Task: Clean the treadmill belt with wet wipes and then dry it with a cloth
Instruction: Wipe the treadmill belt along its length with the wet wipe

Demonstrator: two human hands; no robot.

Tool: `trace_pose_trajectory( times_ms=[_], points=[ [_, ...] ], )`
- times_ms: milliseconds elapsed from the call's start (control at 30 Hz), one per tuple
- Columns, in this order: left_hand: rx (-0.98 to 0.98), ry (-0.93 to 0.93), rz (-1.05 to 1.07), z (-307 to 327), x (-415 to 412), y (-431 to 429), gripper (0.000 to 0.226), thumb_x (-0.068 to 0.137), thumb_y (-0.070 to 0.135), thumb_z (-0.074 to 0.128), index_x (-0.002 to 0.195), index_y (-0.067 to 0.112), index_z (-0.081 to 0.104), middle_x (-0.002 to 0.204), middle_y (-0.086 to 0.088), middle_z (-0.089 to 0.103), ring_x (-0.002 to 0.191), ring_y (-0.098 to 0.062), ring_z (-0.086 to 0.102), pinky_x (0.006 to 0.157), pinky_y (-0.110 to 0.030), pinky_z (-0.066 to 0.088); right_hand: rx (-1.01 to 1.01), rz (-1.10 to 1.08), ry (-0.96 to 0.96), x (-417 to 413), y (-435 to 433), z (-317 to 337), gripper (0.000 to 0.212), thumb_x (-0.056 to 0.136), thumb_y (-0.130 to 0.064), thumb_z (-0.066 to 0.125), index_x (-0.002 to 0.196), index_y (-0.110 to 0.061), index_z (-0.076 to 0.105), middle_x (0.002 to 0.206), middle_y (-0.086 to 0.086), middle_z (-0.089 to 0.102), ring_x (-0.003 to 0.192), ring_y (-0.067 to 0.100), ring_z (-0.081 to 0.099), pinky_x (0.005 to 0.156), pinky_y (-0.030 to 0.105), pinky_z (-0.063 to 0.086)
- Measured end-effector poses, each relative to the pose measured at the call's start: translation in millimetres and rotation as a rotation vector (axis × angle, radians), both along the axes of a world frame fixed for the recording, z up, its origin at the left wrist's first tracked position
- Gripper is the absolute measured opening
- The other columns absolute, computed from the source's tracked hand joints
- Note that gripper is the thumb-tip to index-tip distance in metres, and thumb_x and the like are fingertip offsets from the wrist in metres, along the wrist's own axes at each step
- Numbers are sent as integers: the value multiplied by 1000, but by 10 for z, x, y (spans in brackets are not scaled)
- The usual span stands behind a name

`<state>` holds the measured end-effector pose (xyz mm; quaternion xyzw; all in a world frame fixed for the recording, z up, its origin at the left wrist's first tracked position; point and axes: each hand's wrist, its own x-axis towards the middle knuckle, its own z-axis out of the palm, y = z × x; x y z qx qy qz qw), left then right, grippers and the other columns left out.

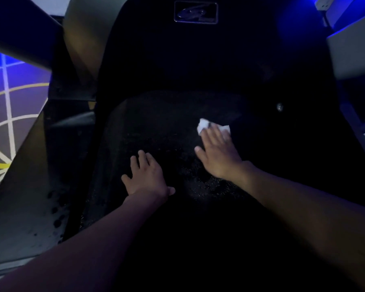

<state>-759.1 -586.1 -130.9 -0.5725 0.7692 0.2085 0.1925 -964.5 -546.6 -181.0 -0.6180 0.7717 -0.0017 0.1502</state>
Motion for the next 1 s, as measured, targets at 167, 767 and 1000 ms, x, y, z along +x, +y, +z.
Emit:
trace_pose_trajectory(
  times_ms=[167,767,1000],
  points=[
    [-70,-8,-31,27,180,-80,116,78,49,75,153,4,-1,162,-12,-10,148,-29,2,116,-47,21,-13,326,-61,60,0,36,67,104,-48,20,159,-18,-5,166,-3,-11,150,9,-17,123,39,-9],
    [21,-52,25,35,501,-63,112,84,54,66,153,21,-17,154,-26,-27,146,-40,-16,120,-48,10,-32,317,-63,318,-317,58,69,104,-50,21,158,-17,-4,166,-1,-11,151,13,-15,122,36,-12],
    [102,6,56,84,666,-118,122,82,47,72,150,2,-18,155,-25,-26,147,-34,-17,120,-40,6,-10,506,-83,601,-353,64,71,103,-52,25,159,-18,-2,166,-2,-8,150,11,-17,121,34,-15]
  ],
)
